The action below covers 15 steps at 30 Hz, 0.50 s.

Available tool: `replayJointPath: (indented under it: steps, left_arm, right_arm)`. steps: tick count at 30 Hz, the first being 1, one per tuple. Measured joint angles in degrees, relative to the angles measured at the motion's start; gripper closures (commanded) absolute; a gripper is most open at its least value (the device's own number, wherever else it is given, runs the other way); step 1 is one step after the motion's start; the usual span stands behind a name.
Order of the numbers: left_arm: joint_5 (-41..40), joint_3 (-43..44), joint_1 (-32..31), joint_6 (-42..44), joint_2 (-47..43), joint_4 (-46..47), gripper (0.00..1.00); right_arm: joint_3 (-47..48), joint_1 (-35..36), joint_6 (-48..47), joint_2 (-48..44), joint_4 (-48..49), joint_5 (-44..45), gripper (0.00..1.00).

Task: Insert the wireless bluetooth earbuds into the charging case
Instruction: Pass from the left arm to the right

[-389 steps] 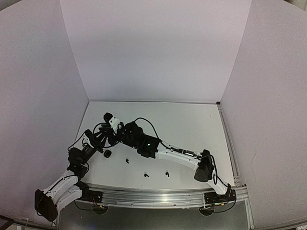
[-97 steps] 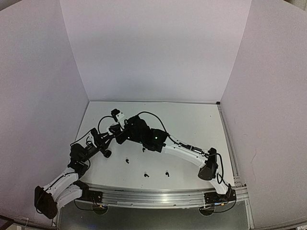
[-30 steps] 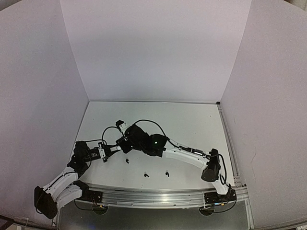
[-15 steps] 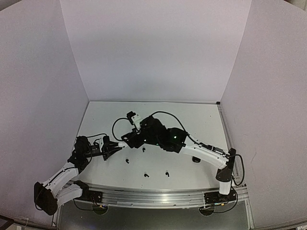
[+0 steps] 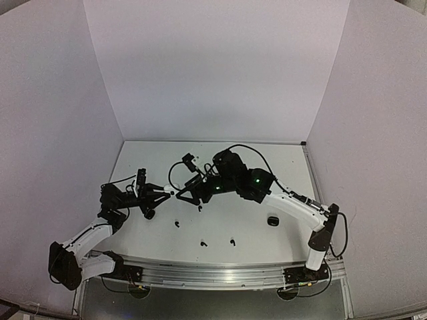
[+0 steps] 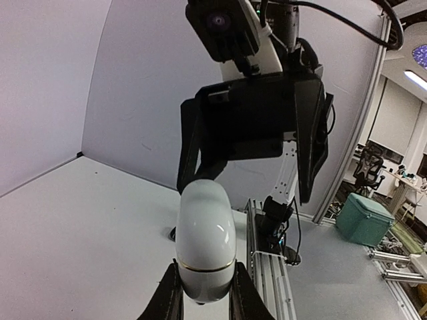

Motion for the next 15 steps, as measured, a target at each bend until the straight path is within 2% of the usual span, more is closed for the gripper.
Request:
replayJointPath:
  steps: [4, 15]
  left_arm:
    - [0.9, 0.5, 0.0, -3.4, 0.5, 3.2, 1.0]
    - [2.3, 0.6, 0.1, -5.2, 1.1, 4.8, 1.0]
  right_arm:
    - [-0.3, 0.2, -0.2, 0.0, 1.6, -3.6, 0.46]
    - [0.4, 0.0, -0.7, 2.2, 4.6, -5.3, 0.54]
